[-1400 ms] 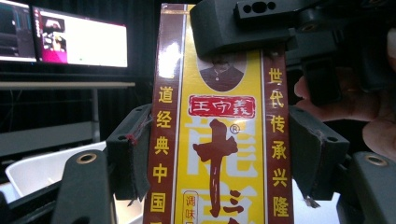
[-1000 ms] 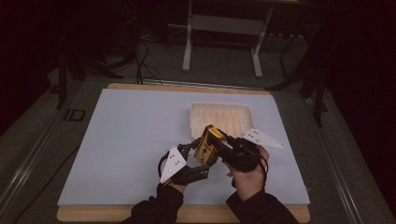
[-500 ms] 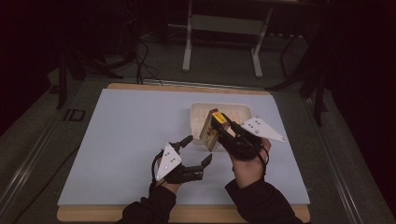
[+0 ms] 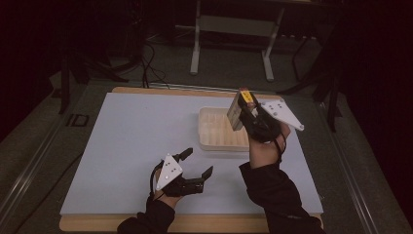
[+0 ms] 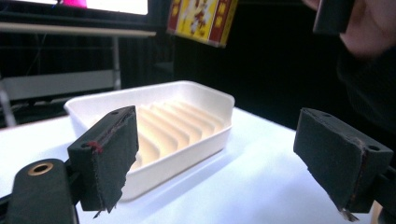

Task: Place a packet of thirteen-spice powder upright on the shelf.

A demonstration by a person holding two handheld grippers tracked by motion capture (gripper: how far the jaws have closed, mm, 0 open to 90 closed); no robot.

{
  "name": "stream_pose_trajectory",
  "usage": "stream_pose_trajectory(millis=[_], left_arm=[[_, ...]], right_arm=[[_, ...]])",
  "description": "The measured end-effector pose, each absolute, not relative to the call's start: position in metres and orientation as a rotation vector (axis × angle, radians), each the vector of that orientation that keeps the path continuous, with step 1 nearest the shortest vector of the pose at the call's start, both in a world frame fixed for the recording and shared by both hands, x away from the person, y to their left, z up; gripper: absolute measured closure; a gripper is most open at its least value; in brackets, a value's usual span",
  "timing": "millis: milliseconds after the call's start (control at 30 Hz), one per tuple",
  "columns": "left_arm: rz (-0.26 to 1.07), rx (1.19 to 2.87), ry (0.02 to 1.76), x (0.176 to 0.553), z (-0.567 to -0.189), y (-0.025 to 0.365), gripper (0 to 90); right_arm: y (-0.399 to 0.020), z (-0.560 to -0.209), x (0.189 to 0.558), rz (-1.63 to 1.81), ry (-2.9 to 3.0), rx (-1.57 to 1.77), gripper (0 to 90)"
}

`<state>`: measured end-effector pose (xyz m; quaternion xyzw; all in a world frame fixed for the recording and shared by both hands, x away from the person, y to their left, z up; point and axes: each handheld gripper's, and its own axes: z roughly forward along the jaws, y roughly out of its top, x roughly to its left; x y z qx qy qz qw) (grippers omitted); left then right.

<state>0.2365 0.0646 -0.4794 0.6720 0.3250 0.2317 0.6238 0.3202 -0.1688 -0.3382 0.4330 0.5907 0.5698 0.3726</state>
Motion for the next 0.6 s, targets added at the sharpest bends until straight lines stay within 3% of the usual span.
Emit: stream_pose_trajectory(millis=[267, 600], left_arm=[[0.566, 1.581, 0.756, 0.229, -0.482, 0.071, 12.5], [0.542, 1.616, 0.790, 0.225, -0.490, 0.073, 7.3]], right_arm=[[-0.167, -0.347, 0.342, 1.375, 1.402, 1.165, 67.8], [-0.160, -0.383, 0.363, 1.304, 1.394, 1.232, 67.8]])
